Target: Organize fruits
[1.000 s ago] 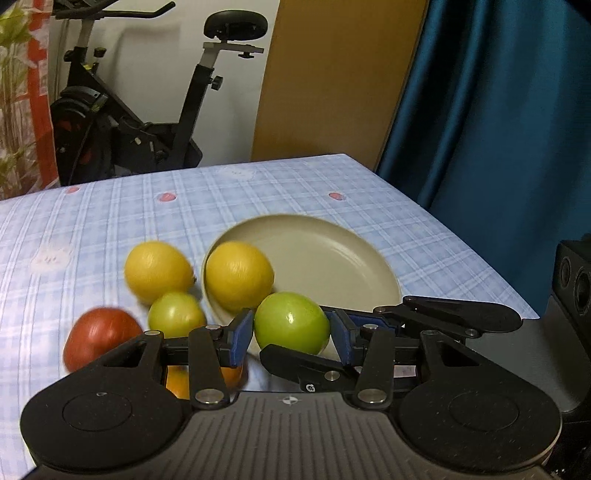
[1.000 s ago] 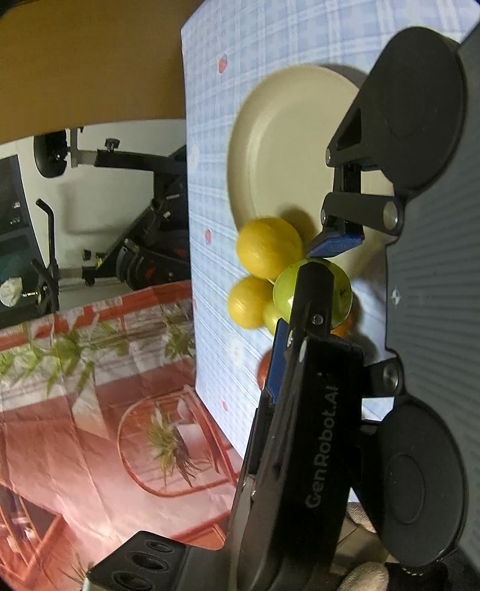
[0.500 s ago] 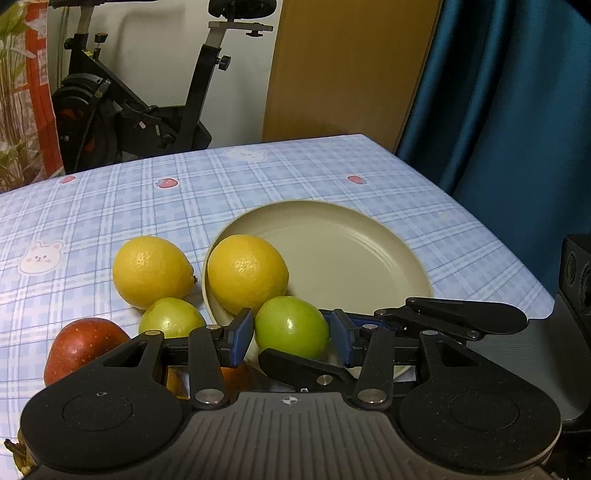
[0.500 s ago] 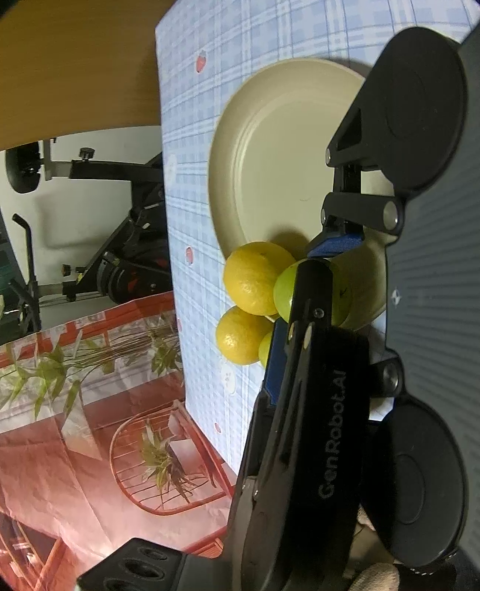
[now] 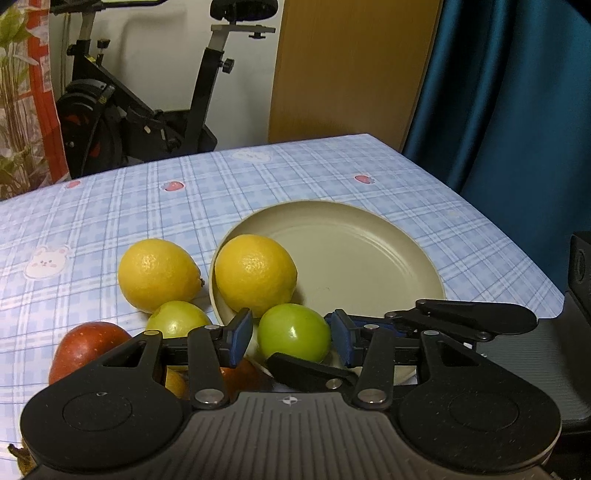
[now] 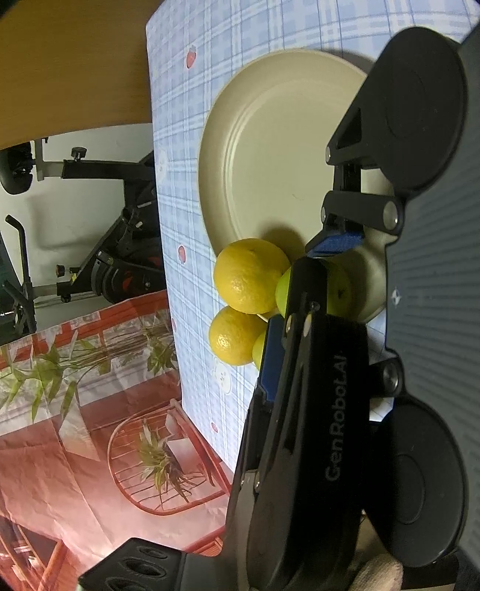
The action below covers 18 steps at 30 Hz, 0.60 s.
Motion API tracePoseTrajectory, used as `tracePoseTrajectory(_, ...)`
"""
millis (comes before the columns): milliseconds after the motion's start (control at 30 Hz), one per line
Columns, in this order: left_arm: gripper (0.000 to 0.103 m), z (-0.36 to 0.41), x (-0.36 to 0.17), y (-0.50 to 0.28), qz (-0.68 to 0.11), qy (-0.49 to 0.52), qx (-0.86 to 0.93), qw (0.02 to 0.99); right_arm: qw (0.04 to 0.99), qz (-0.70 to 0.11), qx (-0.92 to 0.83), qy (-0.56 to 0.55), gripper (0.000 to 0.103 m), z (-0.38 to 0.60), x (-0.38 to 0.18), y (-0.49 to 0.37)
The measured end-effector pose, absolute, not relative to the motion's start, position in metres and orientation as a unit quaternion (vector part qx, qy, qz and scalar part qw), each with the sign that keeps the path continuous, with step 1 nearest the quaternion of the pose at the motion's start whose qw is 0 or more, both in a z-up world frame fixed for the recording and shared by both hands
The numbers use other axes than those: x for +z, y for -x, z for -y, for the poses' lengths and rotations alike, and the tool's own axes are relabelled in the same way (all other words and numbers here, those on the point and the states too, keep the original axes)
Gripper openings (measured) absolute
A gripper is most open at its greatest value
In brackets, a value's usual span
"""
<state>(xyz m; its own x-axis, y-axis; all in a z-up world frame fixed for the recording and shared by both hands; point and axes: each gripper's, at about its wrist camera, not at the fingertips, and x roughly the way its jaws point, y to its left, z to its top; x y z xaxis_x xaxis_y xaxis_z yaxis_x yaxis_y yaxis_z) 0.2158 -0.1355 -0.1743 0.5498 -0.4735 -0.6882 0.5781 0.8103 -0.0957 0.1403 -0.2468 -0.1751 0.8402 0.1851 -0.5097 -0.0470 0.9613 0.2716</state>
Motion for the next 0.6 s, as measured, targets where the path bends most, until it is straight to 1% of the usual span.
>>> tracePoseTrajectory(300, 0.05, 0.115, -0.156, -0.2, -0.343, -0.049, -0.287, 0.893, 0.959, -0.253, 0.05, -0.115, 0.05, 0.241, -0.163, -0.115)
tracePoseTrajectory(600, 0.05, 0.069, -0.143, -0.179, -0.345, 0.012, -0.249, 0.905, 0.962, -0.24, 0.048, -0.117, 0.05, 0.238, -0.155, -0.095)
